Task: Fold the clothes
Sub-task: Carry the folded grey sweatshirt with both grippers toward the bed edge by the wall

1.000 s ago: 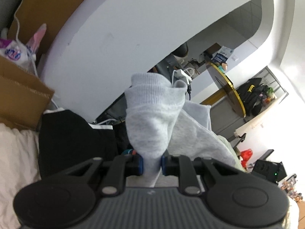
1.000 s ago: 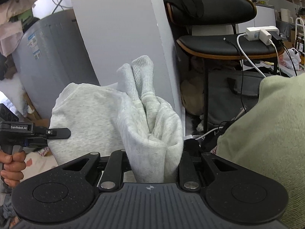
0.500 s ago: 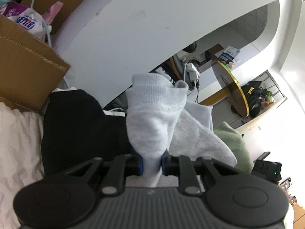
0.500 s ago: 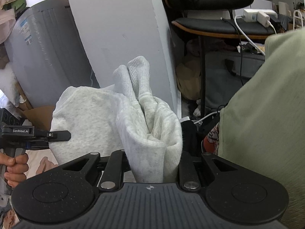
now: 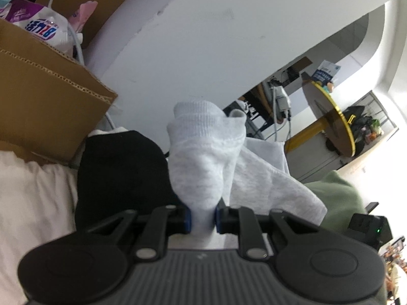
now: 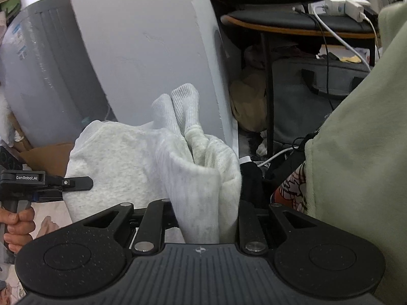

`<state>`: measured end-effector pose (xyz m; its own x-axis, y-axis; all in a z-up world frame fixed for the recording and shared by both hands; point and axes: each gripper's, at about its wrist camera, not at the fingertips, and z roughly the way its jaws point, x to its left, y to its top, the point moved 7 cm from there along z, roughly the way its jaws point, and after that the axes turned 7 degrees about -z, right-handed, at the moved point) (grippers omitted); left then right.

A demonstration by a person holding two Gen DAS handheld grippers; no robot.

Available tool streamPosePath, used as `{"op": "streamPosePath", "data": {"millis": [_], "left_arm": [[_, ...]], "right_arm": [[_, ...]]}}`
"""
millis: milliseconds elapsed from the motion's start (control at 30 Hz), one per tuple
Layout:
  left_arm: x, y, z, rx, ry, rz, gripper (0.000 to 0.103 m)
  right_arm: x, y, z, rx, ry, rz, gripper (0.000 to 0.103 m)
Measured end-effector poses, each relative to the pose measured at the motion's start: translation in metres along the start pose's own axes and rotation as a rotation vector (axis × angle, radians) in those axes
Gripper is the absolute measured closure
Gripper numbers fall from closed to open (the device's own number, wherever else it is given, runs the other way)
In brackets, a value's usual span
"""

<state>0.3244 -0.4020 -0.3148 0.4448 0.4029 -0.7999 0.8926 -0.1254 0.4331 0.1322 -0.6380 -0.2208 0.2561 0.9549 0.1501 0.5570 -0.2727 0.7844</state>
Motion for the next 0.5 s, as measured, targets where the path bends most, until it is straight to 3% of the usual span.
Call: {"op": "streamPosePath", "data": {"millis": [500], "left_arm": [[0.049,0.021,0.037,-0.03,0.045,-0.052,0.085]], "right_arm": [[-0.021,0.001,0.078,0.076,-0.052,-0.033,0.082]]}}
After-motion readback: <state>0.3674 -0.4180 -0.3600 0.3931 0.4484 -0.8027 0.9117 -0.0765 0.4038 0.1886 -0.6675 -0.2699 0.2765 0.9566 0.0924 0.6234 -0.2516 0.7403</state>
